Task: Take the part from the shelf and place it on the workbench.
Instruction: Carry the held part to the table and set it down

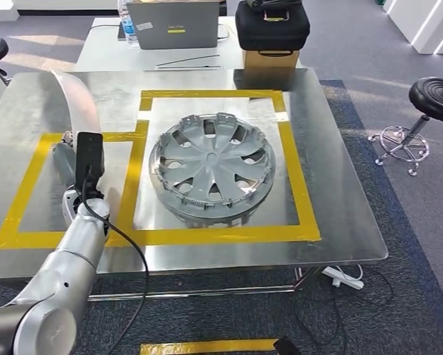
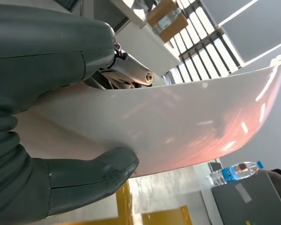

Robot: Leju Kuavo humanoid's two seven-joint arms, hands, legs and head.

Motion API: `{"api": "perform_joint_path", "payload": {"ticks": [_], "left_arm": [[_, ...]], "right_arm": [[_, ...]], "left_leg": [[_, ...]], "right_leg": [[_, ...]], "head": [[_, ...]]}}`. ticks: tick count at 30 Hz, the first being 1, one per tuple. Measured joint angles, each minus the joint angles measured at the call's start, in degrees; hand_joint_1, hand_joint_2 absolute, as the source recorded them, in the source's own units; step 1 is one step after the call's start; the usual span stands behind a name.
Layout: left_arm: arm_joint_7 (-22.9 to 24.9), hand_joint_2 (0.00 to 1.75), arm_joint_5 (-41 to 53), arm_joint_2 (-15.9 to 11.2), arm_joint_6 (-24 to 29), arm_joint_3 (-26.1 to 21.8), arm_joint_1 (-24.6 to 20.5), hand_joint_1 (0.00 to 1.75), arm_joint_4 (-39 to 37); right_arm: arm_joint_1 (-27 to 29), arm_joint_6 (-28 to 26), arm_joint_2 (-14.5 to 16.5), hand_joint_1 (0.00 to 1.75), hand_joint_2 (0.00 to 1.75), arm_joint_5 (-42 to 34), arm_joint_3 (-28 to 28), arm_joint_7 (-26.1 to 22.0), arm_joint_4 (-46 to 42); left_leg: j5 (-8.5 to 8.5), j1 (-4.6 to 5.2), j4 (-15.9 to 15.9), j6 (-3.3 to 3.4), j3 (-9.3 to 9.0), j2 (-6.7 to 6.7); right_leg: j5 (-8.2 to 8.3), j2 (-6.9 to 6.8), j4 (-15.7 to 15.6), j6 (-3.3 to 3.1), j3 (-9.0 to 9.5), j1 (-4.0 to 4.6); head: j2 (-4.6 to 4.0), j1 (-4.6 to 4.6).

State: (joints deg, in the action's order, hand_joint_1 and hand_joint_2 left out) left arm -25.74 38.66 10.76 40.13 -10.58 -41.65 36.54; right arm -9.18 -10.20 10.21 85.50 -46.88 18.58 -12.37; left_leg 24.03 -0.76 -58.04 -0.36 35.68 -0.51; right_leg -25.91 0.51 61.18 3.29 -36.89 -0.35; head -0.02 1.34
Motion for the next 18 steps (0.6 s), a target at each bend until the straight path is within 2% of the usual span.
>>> {"api": "perform_joint_path", "payload": {"ticks": [1, 3, 4, 5, 6, 8, 9, 10, 13, 15, 16, 18], "left_arm": [[-0.01, 1.75, 2.94, 0.01, 0.01, -1.91, -0.12, 1.75, 0.01], [0.07, 1.75, 8.56, -0.20, 0.02, -6.46, -0.26, 1.75, 0.01], [0.15, 1.75, 11.02, -0.42, 0.02, -8.79, -0.27, 1.75, 0.01], [0.21, 1.75, 13.19, -0.66, 0.02, -11.09, -0.28, 1.75, 0.01], [0.20, 1.75, 14.79, -0.88, 0.02, -13.14, -0.30, 1.75, 0.01], [0.01, 1.75, 16.97, -1.30, 0.02, -16.66, -0.40, 1.75, 0.00], [-0.08, 1.75, 17.65, -1.48, 0.02, -18.06, -0.48, 1.75, -0.02], [-0.04, 1.75, 18.21, -1.65, 0.02, -19.14, -0.57, 1.75, -0.13], [1.89, 1.75, 20.63, -2.08, 0.02, -21.02, -0.67, 1.75, -0.94], [4.72, 1.75, 23.30, -2.25, 0.03, -21.66, -0.63, 1.75, -1.31], [6.11, 1.75, 24.74, -2.36, 0.03, -21.95, -0.59, 1.75, -1.39], [8.29, 1.75, 27.24, -2.59, 0.03, -22.67, -0.34, 1.75, -1.57]], "right_arm": [[0.00, -0.02, 0.00, 0.00, 1.75, -0.05, 0.00, 0.00, 0.00], [0.03, -0.11, 0.00, 0.00, 1.75, -0.25, 0.00, 0.00, 0.00], [0.12, -0.15, 0.00, 0.00, 1.75, -0.39, -0.01, 0.00, 0.00], [0.24, -0.20, 0.00, 0.00, 1.75, -0.52, -0.02, -0.01, 0.00], [0.33, -0.26, 0.00, 0.00, 1.75, -0.63, -0.03, -0.02, 0.00], [0.38, -0.39, -0.01, 0.00, 1.75, -0.75, -0.04, -0.09, 0.00], [0.33, -0.46, -0.01, 0.00, 1.75, -0.80, -0.04, -0.13, 0.00], [0.28, -0.50, -0.01, 0.00, 1.75, -0.85, -0.04, -0.18, 0.00], [0.32, -0.56, 0.01, 0.00, 1.75, -1.03, -0.07, -0.33, 0.00], [0.31, -0.62, 0.04, 0.00, 1.75, -1.08, -0.08, -0.37, 0.00], [0.27, -0.65, 0.07, 0.00, 1.75, -1.11, -0.08, -0.38, 0.00], [0.29, -0.68, 0.08, 0.00, 1.75, -1.19, -0.09, -0.45, 0.00]], "left_leg": [[-0.01, -0.03, 0.02, 0.22, -0.03, 0.01], [0.04, 0.08, 0.01, 0.44, -0.04, 0.05], [0.07, 0.14, 0.00, 0.49, -0.05, 0.08], [0.10, 0.20, 0.00, 0.51, -0.08, 0.09], [0.14, 0.22, -0.01, 0.49, -0.16, 0.07], [0.26, 0.21, -0.01, 0.30, -0.40, -0.03], [0.34, 0.30, -0.08, 0.09, -0.42, -0.09], [0.34, 0.35, -0.09, -0.19, -0.41, -0.14], [0.18, 0.33, 0.17, -1.18, -0.34, -0.22], [1.23, 0.26, -0.99, -1.79, 0.17, -0.17], [2.63, 0.24, -3.27, -2.04, 1.21, -0.14], [6.11, 0.22, -10.66, -2.39, 4.70, -0.11]], "right_leg": [[-1.61, -0.10, 2.98, 0.23, -1.38, -0.02], [-5.16, -0.17, 11.06, 0.44, -5.22, -0.05], [-5.95, -0.17, 13.89, 0.43, -6.67, -0.05], [-5.63, -0.17, 14.67, 0.36, -7.15, -0.04], [-4.20, -0.16, 12.96, 0.22, -6.40, -0.04], [-0.29, -0.16, 4.97, -0.15, -2.48, -0.03], [0.91, -0.13, 1.29, -0.31, -0.60, 0.00], [1.41, -0.08, -0.96, -0.46, 0.56, 0.07], [1.44, 0.07, -1.97, -1.17, 1.09, 0.25], [1.69, 0.07, -2.32, -1.84, 1.26, 0.06], [1.79, 0.06, -2.49, -2.10, 1.35, -0.07], [1.80, 0.07, -2.53, -2.39, 1.33, -0.13]], "head": [[0.00, 0.17], [0.00, 0.39], [0.00, 0.37], [0.00, 0.38], [0.00, 0.37], [0.00, 0.38], [0.00, 0.36], [0.00, 0.34], [0.01, 0.27], [0.01, 0.18], [0.00, 0.10], [0.01, 0.00]]}}
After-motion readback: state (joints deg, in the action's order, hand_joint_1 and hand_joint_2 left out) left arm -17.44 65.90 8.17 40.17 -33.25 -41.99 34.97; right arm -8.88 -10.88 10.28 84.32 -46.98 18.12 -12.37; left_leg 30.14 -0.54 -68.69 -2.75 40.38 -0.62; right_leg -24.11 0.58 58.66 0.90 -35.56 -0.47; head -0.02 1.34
